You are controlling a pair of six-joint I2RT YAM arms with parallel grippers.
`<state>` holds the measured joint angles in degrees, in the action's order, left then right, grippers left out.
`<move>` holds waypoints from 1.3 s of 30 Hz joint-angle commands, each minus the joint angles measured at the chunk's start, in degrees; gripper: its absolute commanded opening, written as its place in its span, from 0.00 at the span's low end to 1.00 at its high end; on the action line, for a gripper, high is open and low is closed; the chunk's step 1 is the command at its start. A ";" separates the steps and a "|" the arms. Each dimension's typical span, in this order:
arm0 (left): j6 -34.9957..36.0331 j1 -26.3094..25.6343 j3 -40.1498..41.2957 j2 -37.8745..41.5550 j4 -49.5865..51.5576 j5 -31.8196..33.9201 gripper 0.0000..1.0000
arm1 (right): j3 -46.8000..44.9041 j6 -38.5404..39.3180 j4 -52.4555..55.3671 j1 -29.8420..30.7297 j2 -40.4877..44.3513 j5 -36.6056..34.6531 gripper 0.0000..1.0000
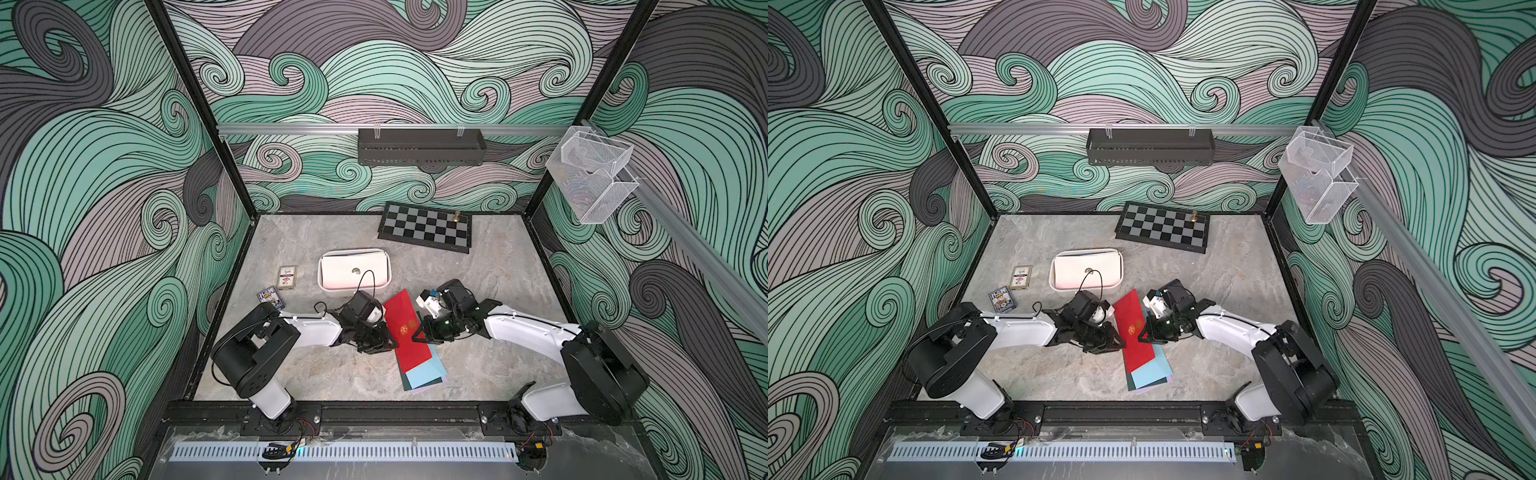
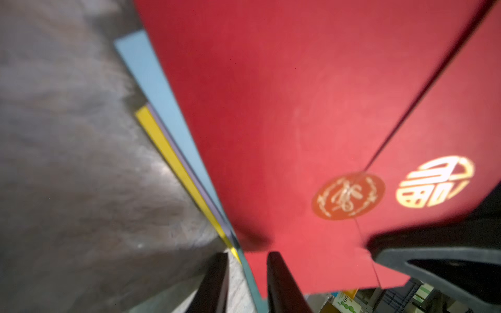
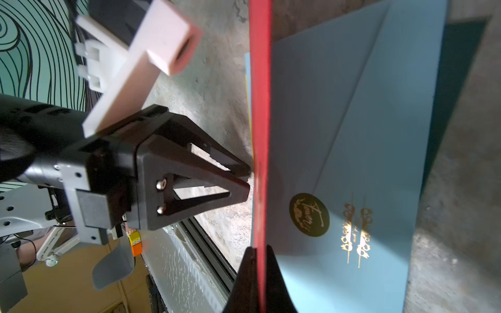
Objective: Put the sealed envelopes into the storage box
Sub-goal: Pick up the envelope from the center of the board, then place the envelope in the storage box.
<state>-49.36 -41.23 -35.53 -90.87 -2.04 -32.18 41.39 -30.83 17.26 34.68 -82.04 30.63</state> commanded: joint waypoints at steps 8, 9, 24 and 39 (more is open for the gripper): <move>5.14 6.08 0.14 26.10 26.58 10.96 0.44 | 18.49 28.94 16.69 0.25 6.68 -9.22 0.00; 5.24 6.81 0.42 27.88 28.37 11.66 0.44 | 20.71 31.83 17.43 0.48 5.92 -10.69 0.00; 1.66 9.52 9.90 43.48 34.03 12.86 0.46 | 77.39 77.57 43.32 6.33 -33.23 -31.90 0.00; 1.44 9.63 11.89 42.61 31.00 13.55 0.46 | 95.72 82.92 49.82 10.93 -52.54 -34.24 0.00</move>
<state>-48.12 -31.94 -23.14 -47.81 29.61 -18.22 135.46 50.87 65.45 44.99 -133.51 -3.57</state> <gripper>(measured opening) 0.457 0.048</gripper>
